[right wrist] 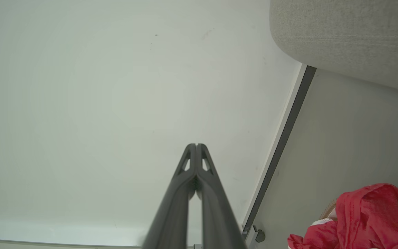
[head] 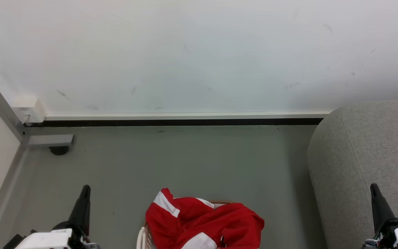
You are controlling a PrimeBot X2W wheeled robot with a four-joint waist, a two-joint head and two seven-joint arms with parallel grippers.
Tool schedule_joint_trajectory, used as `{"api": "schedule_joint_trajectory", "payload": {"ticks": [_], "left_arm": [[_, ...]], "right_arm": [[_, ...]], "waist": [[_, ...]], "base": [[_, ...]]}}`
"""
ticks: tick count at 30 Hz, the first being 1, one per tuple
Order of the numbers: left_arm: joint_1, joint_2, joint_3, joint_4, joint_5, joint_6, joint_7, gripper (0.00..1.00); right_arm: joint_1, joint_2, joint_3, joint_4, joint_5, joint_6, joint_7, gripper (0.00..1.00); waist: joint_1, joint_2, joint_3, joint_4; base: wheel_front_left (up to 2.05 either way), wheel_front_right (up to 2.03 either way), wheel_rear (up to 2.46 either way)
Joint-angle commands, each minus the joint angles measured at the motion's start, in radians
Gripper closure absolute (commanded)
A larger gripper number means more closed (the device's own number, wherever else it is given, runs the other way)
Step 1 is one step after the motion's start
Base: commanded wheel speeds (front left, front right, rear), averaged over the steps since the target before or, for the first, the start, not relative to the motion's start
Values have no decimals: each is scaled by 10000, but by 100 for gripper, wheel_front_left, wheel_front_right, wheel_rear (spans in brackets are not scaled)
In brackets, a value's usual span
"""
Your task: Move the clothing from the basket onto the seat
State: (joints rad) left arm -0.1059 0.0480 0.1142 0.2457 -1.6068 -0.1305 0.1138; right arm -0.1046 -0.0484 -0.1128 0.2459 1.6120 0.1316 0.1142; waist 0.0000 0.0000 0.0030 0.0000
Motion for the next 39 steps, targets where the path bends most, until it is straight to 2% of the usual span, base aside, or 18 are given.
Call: {"api": "schedule_joint_trajectory", "payload": {"ticks": [1, 5, 6, 13, 19, 25, 39], "left_arm": [[-109, 74, 6, -28, -120, -24, 22, 100], [-109, 74, 6, -28, -120, -24, 22, 100], [12, -8, -3, 26, 5, 0, -9, 0], [163, -71, -278, 272, 171, 2, -246, 0], [91, -60, -540, 326, 562, 1, -543, 0], [35, -50, -810, 422, 1352, 1, -822, 0], [2, -26, -1339, 490, 4029, 68, -1442, 0]], "right_arm": [[-146, -65, -31, -40, -11, -29, 7, 100], [-146, -65, -31, -40, -11, -29, 7, 100], [14, 6, 4, 26, -1, 0, -5, 0], [279, 90, 131, 162, -130, -1, -245, 0], [367, 68, 219, 69, -801, -1, -543, 0], [410, 43, 245, -26, -2033, -2, -821, 0], [625, -72, 584, -224, -5420, -4, -1443, 0]], "waist": [[0, 0, 0, 0], [0, 0, 0, 0], [0, 0, 0, 0], [0, 0, 5, 5], [0, 0, 3, 11], [0, 0, -16, 20], [0, 0, -131, 85]], "base": [[0, 0, 0], [0, 0, 0], [0, 0, 0], [0, 0, 0], [0, 0, 0], [0, 0, 0], [0, 0, 0]]}}
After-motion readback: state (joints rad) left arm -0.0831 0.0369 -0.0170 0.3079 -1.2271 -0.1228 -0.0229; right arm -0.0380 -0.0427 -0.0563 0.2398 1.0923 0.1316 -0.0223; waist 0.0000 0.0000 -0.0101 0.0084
